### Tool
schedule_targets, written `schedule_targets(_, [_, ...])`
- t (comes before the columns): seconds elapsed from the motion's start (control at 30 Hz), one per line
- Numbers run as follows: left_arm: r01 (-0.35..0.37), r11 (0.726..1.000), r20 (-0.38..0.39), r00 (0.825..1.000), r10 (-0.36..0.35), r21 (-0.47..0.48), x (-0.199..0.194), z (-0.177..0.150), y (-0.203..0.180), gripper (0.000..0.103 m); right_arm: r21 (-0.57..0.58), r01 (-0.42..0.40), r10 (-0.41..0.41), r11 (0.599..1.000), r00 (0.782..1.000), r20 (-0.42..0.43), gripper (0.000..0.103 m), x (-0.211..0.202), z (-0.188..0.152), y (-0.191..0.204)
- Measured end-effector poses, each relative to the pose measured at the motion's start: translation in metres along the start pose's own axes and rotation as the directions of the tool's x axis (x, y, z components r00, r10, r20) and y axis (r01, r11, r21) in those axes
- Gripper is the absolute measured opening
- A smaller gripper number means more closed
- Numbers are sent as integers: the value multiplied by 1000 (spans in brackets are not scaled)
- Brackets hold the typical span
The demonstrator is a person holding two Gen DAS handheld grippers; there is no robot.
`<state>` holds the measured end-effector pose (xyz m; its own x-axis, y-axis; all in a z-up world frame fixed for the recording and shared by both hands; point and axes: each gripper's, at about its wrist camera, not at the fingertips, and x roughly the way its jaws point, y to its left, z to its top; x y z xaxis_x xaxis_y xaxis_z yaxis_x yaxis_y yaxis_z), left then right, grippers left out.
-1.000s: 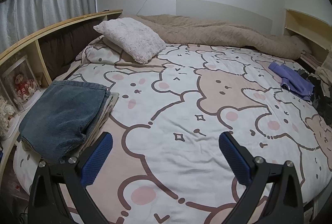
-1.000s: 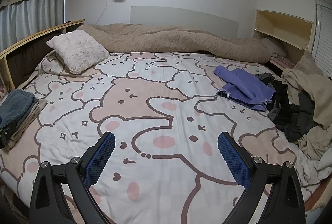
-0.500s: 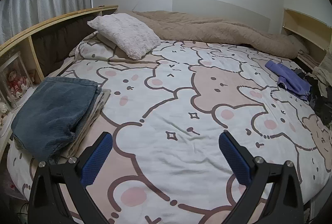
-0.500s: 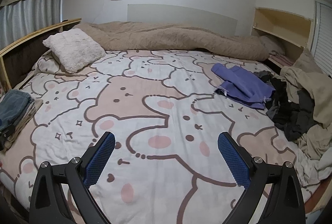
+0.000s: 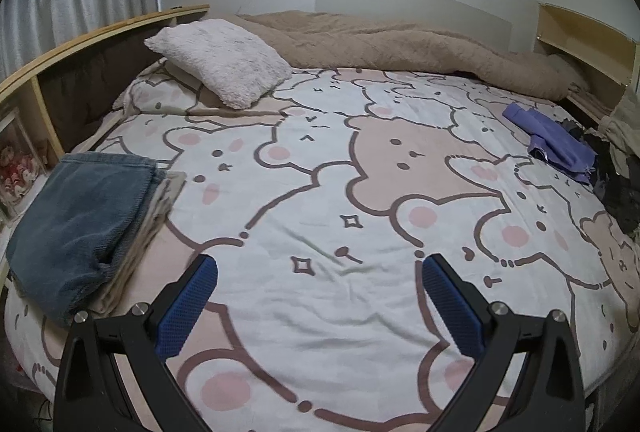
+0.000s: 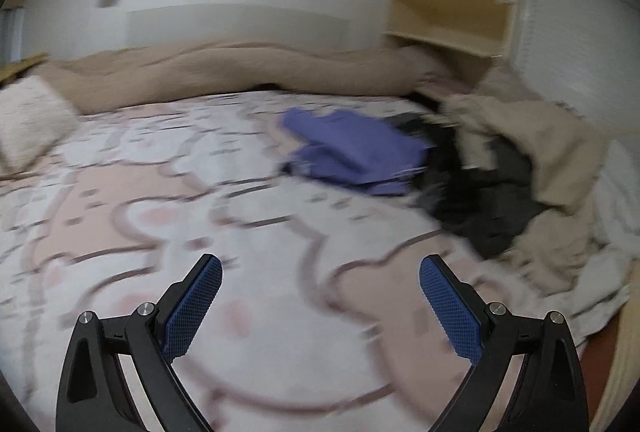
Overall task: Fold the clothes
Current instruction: 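Reach the right tool into the clothes pile and grasp the beige waffle pants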
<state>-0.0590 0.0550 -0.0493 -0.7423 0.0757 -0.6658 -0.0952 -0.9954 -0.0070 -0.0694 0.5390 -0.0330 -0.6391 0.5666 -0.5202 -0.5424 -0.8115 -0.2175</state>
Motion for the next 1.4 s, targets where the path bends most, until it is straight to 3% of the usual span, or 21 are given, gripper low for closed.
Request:
schedule_targets(0.03, [3,1000,-7,1000,-3,3,3,1,-3,103,5,58,-58,998,998,12,99,12,3,-8])
schedule_targets(0.07, [6,1000,-14,1000,-6,6,6,1,-5,103,-2,169,-169,986,985,26,99,26,8,-15])
schedule_targets(0.1, [9,1000,-22,1000,-9,11,10,2,-8,103,-9,290,-290,957,956,42,99,40,13,-22])
schedule_targets(0.17, [17,1000,-36,999,-16,20,16,3,-14,103,-38,486,-482,873,872,80,99,70,22,-35])
schedule_targets(0.23, [22,999,-47,999,-21,29,22,5,-21,103,-62,621,-614,782,783,101,99,103,30,-53])
schedule_targets(0.5, [32,998,-82,996,-27,60,43,6,-49,103,-148,782,-787,605,616,35,99,201,51,-129])
schedule_targets(0.7, [53,998,-51,997,-50,45,48,14,-67,103,-159,870,-880,467,475,16,99,254,63,-183])
schedule_targets(0.8, [52,998,-27,998,-50,42,48,22,-74,102,-251,881,-906,401,421,33,99,283,65,-202])
schedule_targets(0.93, [49,998,3,999,-49,43,46,34,-83,102,-315,881,-922,354,384,38,98,306,63,-221])
schedule_targets(0.97, [45,998,12,999,-46,51,45,36,-86,102,-316,878,-921,359,388,34,96,308,64,-225])
schedule_targets(1.0, [42,997,19,999,-43,58,44,38,-88,102,-313,876,-918,367,395,28,89,309,65,-229])
schedule_targets(1.17, [37,997,59,997,-41,70,38,43,-97,102,-299,861,-903,410,429,-3,74,314,72,-247])
schedule_targets(1.37, [44,995,77,996,-51,91,34,47,-105,102,-281,842,-882,461,470,-40,34,321,81,-269])
schedule_targets(1.4, [45,995,78,996,-52,91,33,47,-105,102,-246,828,-861,505,504,-70,26,320,82,-274])
